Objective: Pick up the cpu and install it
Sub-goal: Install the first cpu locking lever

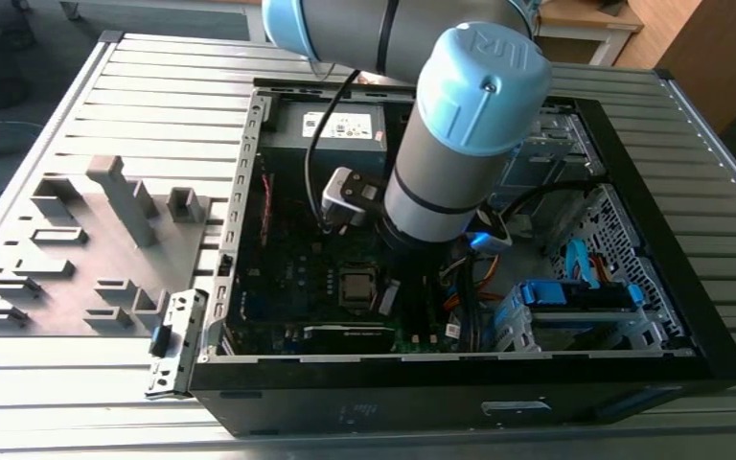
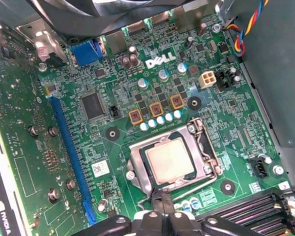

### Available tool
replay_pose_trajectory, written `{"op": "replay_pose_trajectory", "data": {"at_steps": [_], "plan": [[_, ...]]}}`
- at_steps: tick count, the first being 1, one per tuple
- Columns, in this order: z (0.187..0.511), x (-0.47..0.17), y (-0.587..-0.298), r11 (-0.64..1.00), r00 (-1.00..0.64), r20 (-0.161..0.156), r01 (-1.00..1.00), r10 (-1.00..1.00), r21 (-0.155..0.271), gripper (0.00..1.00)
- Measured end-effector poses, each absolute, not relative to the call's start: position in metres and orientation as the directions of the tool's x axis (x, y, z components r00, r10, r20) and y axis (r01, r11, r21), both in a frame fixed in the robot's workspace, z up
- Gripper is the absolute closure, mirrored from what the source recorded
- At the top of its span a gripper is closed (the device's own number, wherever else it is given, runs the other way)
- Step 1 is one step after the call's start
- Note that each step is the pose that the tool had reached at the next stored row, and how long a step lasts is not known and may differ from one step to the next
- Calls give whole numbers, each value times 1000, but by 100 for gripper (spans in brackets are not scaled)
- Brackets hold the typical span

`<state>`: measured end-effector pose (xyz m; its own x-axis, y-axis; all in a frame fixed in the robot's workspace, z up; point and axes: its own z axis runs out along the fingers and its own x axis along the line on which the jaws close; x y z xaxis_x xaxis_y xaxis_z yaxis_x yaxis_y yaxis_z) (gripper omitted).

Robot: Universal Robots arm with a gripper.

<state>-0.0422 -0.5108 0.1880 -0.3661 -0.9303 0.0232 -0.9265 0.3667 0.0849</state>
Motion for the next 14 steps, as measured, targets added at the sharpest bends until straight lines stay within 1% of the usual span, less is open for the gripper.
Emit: {"op": "replay_pose_trajectory", "data": {"at_steps": [14], "plan": [[189,-42,-518,358,-358,23,-930,-934,84,89]]}}
